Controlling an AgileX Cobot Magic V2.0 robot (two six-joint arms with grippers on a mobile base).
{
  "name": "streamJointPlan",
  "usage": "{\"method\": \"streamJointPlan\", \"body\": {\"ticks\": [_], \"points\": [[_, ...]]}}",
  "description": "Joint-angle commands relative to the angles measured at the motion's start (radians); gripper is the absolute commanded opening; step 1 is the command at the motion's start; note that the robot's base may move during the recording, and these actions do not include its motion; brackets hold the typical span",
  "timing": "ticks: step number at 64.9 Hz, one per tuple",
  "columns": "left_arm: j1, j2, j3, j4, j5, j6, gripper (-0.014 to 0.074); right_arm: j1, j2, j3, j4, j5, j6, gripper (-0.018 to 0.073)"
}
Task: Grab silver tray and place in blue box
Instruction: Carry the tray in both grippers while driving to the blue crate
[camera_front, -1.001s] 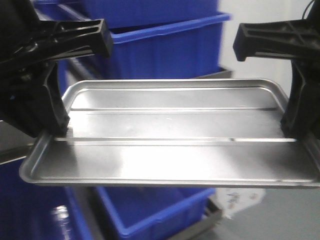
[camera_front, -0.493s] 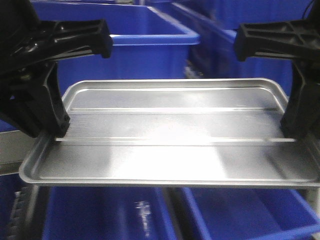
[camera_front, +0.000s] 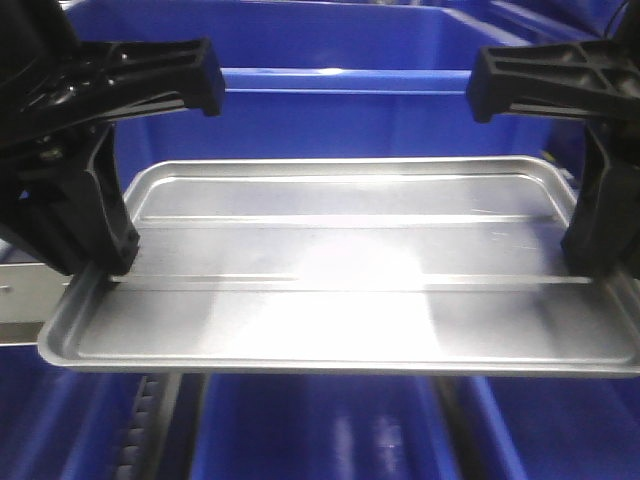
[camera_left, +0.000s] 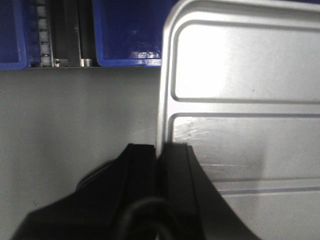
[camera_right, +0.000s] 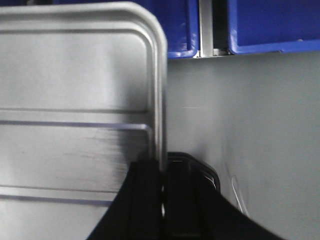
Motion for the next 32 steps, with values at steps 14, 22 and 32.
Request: {"method": "streamJointPlan", "body": {"ticks": [14, 22, 32], "points": [[-0.001, -0.03, -0.02, 0.05, 0.036, -0.006, -0.0104, -0.004, -0.026, -0.021, -0.064, 0.035, -0.003, 0.0059], [-0.001, -0.03, -0.02, 0.05, 0.036, -0.006, -0.0104, -0.004, -0.026, -0.021, -0.064, 0.035, -0.003, 0.0059], [-0.001, -0.03, -0.02, 0.05, 0.036, -0.006, -0.0104, -0.004, -0.026, -0.021, -0.064, 0.035, -0.003, 0.0059]]}}
